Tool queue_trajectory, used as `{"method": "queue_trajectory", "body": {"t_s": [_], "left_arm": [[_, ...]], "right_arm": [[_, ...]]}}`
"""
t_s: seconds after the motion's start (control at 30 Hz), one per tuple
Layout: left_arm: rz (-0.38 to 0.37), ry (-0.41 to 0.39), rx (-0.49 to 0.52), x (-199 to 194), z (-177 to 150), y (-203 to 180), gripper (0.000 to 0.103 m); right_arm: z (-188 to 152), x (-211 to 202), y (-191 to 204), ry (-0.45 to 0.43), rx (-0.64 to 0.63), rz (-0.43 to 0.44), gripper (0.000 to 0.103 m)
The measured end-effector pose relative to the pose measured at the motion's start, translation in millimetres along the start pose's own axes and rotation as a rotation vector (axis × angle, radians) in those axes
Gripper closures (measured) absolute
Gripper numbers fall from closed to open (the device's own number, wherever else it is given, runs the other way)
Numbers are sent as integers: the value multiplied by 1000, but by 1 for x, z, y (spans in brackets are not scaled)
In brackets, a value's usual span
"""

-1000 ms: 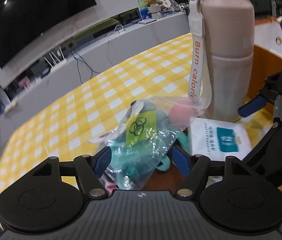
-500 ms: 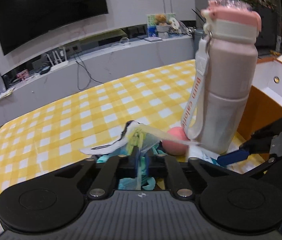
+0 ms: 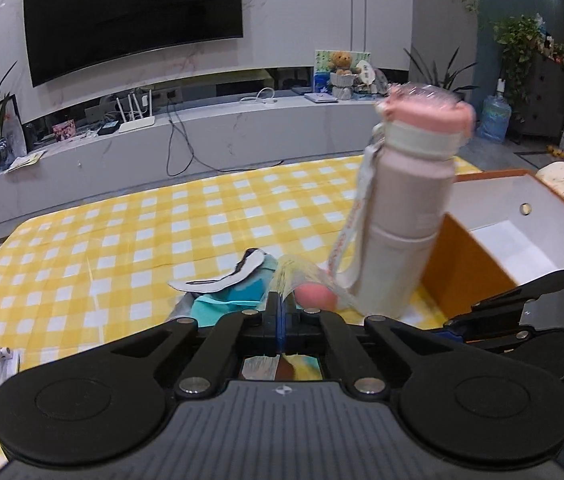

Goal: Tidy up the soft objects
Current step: 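Carry the bag and packet into the orange box while opening both tools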

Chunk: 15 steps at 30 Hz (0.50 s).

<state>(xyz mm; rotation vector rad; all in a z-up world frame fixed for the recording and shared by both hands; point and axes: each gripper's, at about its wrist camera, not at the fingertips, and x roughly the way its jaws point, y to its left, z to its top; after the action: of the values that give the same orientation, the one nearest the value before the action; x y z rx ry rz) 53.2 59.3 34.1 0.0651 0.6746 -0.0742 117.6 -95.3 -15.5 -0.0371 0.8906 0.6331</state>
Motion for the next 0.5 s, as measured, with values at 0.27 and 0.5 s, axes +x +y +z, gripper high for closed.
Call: {"method": "queue_trajectory", "body": {"t_s": [0.27,0.5], "left_arm": [[-75,-38,-21,-38,20,-21,103],[-169,-78,-27,-53,47,-57,103]], "right_arm": [[-4,-78,-16,-149,35,-10,97],[0,-147,-49,-271,67,-104,97]]}}
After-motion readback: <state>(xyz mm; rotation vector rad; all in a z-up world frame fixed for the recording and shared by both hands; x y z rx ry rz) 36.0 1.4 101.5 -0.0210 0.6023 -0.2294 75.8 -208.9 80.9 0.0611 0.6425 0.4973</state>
